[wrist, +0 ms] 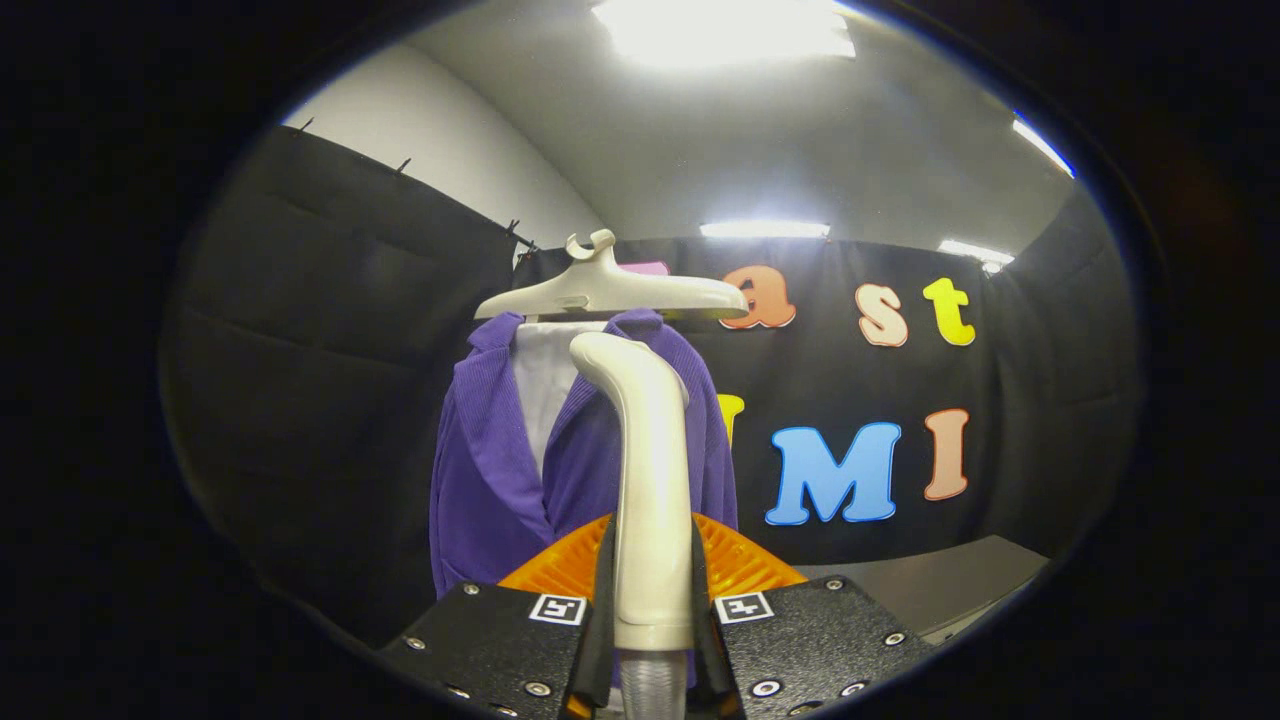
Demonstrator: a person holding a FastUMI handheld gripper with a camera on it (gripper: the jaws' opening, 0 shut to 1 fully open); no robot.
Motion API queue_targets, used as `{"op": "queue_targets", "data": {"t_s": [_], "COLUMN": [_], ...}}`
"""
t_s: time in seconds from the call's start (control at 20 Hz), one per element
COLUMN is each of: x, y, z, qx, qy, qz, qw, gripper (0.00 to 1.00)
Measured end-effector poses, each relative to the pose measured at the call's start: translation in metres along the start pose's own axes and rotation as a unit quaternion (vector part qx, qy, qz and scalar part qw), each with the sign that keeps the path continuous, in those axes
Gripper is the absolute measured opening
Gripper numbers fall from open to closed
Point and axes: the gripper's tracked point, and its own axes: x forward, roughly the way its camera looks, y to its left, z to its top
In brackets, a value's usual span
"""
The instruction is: Iron the clothes twice with a garment steamer, once on the left side and once on the right side.
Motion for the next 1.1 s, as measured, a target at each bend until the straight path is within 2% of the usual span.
{"op": "queue_targets", "data": {"t_s": [0.15, 0.65, 1.1], "x": [-0.009, -0.055, -0.102], "y": [0.005, 0.001, 0.009], "z": [-0.024, -0.123, -0.206], "qx": [0.000, -0.015, 0.014], "qy": [0.018, 0.099, 0.177], "qz": [0.009, -0.002, 0.001], "qw": [1.000, 0.995, 0.984], "gripper": [0.33, 0.33, 0.33]}}
